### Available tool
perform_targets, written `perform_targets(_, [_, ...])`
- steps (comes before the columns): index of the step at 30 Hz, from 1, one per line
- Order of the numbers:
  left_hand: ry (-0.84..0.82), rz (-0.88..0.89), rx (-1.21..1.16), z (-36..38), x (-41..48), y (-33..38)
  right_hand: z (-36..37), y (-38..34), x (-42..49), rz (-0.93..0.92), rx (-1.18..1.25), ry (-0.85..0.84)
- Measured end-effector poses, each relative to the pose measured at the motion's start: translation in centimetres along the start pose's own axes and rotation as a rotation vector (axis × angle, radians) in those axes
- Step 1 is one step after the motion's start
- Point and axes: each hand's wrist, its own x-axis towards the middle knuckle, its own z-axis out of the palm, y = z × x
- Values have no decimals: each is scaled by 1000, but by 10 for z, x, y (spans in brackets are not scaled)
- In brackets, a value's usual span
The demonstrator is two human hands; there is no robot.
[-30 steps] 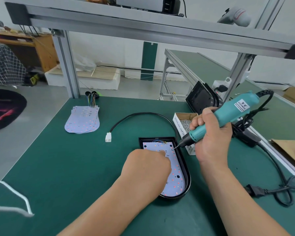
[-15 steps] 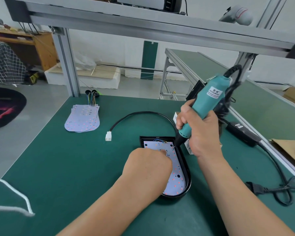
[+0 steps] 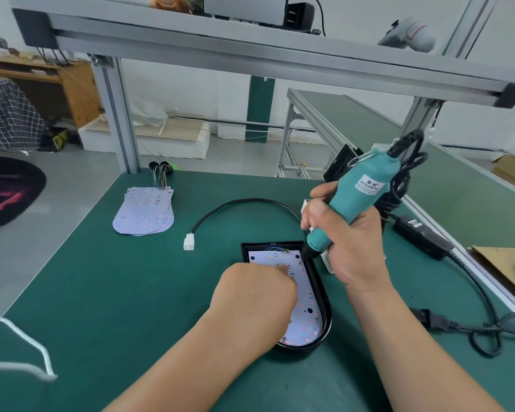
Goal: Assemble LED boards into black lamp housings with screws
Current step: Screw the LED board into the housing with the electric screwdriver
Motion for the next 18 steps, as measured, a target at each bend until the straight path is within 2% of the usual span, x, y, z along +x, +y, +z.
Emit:
perform_targets(3, [8, 16, -2, -3, -1, -1, 8, -5, 0, -34, -18, 41])
perform_targets(6, [22, -34, -34, -4, -3, -3, 11, -13, 2, -39, 189, 138])
perform_targets(12, [44, -46, -429, 0, -11, -30, 0, -23, -6, 119, 602, 304])
perform_targets(16, [53, 43, -559, -8, -21, -43, -10, -28, -5, 137, 701, 379])
perform_targets(18, [-9, 88, -640, -11, -24, -47, -12, -28, -6, 145, 711, 404])
